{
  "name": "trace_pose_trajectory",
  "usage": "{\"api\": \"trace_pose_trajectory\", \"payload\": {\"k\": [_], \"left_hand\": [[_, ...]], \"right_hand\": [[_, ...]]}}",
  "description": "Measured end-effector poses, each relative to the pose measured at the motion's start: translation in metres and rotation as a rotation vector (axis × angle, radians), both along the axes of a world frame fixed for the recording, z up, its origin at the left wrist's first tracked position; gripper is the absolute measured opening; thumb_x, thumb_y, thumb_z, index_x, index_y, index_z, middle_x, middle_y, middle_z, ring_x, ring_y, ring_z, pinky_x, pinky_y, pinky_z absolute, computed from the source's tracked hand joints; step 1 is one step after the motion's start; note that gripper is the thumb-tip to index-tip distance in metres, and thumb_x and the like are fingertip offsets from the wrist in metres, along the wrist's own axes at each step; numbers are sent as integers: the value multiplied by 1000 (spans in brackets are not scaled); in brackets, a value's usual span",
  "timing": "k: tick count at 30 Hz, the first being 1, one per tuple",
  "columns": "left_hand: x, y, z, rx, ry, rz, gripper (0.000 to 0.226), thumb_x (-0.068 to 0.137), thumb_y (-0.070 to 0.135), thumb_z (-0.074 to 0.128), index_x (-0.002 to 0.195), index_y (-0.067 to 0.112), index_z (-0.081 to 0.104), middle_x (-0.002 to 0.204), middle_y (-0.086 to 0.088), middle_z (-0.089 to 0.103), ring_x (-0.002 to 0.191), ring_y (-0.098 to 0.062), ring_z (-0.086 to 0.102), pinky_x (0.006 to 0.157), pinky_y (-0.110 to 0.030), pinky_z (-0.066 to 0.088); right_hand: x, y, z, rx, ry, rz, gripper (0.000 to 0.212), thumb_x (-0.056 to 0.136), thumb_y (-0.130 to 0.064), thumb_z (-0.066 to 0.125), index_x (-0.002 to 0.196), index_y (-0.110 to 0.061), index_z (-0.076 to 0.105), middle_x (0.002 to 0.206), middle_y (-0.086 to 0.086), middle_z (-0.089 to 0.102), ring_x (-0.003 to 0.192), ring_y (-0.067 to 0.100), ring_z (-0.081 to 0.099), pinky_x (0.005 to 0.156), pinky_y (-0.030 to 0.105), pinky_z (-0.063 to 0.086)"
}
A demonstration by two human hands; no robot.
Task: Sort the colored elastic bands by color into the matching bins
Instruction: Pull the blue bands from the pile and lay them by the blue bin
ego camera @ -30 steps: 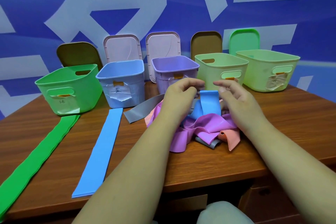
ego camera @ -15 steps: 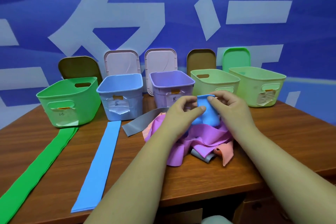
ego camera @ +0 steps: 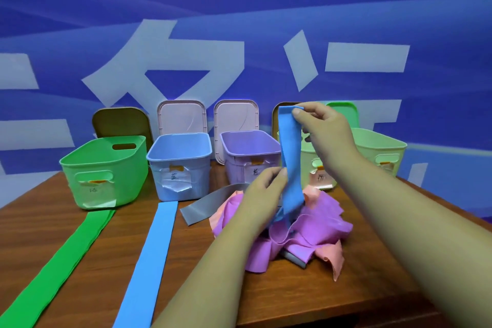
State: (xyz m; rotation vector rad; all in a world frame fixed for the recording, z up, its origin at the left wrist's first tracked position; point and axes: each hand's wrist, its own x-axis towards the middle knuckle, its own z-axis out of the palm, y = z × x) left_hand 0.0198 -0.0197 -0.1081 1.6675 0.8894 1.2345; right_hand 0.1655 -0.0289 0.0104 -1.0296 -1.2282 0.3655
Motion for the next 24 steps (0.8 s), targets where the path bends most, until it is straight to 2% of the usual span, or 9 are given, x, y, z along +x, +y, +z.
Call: {"api": "trace_pose_trajectory", "payload": {"k": [4,5,7,10,14,16,20,22,24], "left_hand": [[-1,-4,9,62,-55,3,42,106,45,47,118,12,71,109,-2,74,94,-14,65,82,-22,52],[-1,-6,9,19,-106,-5,45,108,44,44,118,9,71,108,-6,76,89,-15,69,78,-21,55],[-2,-6,15,-84,-93,2,36,111,37,45,101,14,71,91,-4,76,74,-12,70,64,-21,56],[0,-1,20,-177,-95,22,19,105,26,60,86,22,61,82,-2,62,86,-10,58,73,-18,45],[-3,-21,18,-60,-142,-1,18,108,31,54,103,24,70,91,18,68,92,-6,62,86,-27,51],[-2,-28,21,-32,-147,-48,20,108,35,53,103,24,68,93,13,66,88,-6,61,83,-27,51],[2,-39,30,-37,-150,-108,31,104,33,65,132,20,58,103,11,70,91,2,66,83,-22,53],[5,-49,34,-60,-149,-158,45,95,45,71,128,20,54,105,11,74,92,-5,69,82,-31,55],[9,-53,34,-38,-85,-115,47,89,43,76,120,16,53,107,1,74,86,-7,67,77,-30,57]], "right_hand": [[-7,-2,22,4,9,3,9,94,-29,73,98,-23,79,85,-7,73,75,10,63,66,30,51],[-9,-3,27,10,14,11,9,94,-28,73,98,-22,78,86,-7,74,76,11,63,67,31,52],[-10,-7,36,16,33,17,8,96,-27,72,98,-22,78,87,-7,74,77,10,65,67,30,56],[-11,-15,50,14,44,10,8,97,-25,70,97,-22,77,86,-7,73,74,9,64,62,27,56],[-10,-26,67,16,20,-41,12,98,-25,65,91,-23,76,86,-7,70,75,9,59,70,32,52],[-10,-32,76,12,29,-46,14,98,-24,64,90,-22,76,84,-7,68,72,8,58,67,30,50],[-10,-43,94,29,34,-49,14,97,-23,63,92,-19,76,81,-7,68,66,5,56,57,21,47],[-10,-47,101,33,35,-47,14,97,-23,63,95,-16,75,81,-4,67,66,8,56,55,22,46],[-10,-51,107,32,33,-47,14,97,-23,63,94,-16,75,81,-3,66,69,11,56,57,25,46]]}}
